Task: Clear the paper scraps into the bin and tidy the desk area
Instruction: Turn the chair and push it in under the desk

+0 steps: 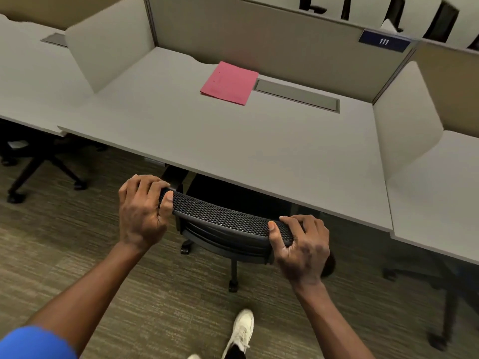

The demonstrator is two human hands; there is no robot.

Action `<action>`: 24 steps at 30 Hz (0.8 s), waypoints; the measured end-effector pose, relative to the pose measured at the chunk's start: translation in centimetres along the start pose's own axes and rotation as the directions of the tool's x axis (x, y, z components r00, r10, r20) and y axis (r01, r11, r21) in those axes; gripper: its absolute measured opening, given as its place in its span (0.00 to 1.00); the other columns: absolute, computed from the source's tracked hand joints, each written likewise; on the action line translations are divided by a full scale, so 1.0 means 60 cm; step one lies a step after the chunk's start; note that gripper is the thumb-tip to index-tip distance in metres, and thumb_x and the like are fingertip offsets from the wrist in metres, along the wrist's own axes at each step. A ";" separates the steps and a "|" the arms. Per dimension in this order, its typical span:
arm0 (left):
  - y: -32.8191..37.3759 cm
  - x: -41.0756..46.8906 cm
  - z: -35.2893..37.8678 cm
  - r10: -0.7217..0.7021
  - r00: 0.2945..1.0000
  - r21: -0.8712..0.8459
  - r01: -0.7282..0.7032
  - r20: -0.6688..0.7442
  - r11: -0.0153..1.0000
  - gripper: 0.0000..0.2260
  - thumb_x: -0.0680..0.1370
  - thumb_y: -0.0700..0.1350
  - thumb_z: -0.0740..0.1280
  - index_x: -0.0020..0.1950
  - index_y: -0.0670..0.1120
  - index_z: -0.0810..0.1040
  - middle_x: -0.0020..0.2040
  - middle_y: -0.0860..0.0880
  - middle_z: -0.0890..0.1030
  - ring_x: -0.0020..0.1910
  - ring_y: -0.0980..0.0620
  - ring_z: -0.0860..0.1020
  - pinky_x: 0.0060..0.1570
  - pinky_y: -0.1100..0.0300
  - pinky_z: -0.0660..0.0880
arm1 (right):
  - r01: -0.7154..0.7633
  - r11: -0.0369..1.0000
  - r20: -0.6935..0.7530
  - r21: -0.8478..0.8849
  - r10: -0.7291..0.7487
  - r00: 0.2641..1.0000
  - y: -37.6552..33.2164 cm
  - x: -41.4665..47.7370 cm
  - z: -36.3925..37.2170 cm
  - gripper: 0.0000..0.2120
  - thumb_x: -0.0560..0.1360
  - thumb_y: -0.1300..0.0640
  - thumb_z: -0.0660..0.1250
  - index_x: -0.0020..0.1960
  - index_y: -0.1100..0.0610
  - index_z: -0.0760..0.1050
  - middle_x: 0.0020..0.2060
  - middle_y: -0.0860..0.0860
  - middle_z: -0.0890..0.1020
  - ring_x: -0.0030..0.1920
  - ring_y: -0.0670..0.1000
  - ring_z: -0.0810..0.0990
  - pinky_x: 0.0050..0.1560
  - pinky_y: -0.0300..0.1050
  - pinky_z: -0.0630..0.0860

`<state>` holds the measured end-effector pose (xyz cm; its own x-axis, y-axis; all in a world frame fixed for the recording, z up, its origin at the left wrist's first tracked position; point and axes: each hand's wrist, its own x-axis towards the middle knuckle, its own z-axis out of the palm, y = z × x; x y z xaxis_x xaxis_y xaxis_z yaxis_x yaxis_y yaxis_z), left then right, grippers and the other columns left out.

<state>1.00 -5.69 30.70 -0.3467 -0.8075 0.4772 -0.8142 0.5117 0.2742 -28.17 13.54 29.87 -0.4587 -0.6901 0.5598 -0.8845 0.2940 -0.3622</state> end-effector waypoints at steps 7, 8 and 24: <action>0.019 0.063 0.036 -0.039 0.999 0.020 0.039 0.031 0.999 0.21 0.83 0.54 0.54 0.58 0.42 0.81 0.58 0.42 0.81 0.64 0.39 0.76 0.65 0.42 0.68 | -0.029 0.999 0.045 0.034 0.027 0.999 0.033 0.069 0.045 0.23 0.80 0.35 0.64 0.51 0.53 0.86 0.46 0.51 0.83 0.49 0.53 0.79 0.50 0.55 0.75; 0.022 0.073 0.042 -0.042 0.999 0.022 0.041 0.032 0.999 0.21 0.83 0.54 0.54 0.58 0.42 0.81 0.58 0.42 0.81 0.63 0.39 0.76 0.65 0.42 0.68 | -0.032 0.999 0.048 0.040 0.030 0.998 0.038 0.080 0.050 0.23 0.80 0.35 0.65 0.51 0.53 0.86 0.46 0.51 0.83 0.49 0.53 0.79 0.50 0.55 0.75; 0.006 0.162 0.096 -0.057 0.998 -0.013 0.056 -0.036 0.998 0.21 0.83 0.52 0.52 0.56 0.42 0.81 0.57 0.41 0.81 0.61 0.37 0.76 0.64 0.43 0.67 | 0.039 0.995 0.017 0.091 -0.041 0.999 0.047 0.151 0.108 0.21 0.80 0.38 0.66 0.49 0.54 0.86 0.42 0.51 0.83 0.46 0.53 0.80 0.51 0.54 0.75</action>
<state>-5.33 -15.08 30.62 -0.2828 -0.8241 0.4908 -0.8263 0.4691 0.3117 -34.30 3.84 29.12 -0.4204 -0.7130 0.5611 -0.8904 0.2053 -0.4062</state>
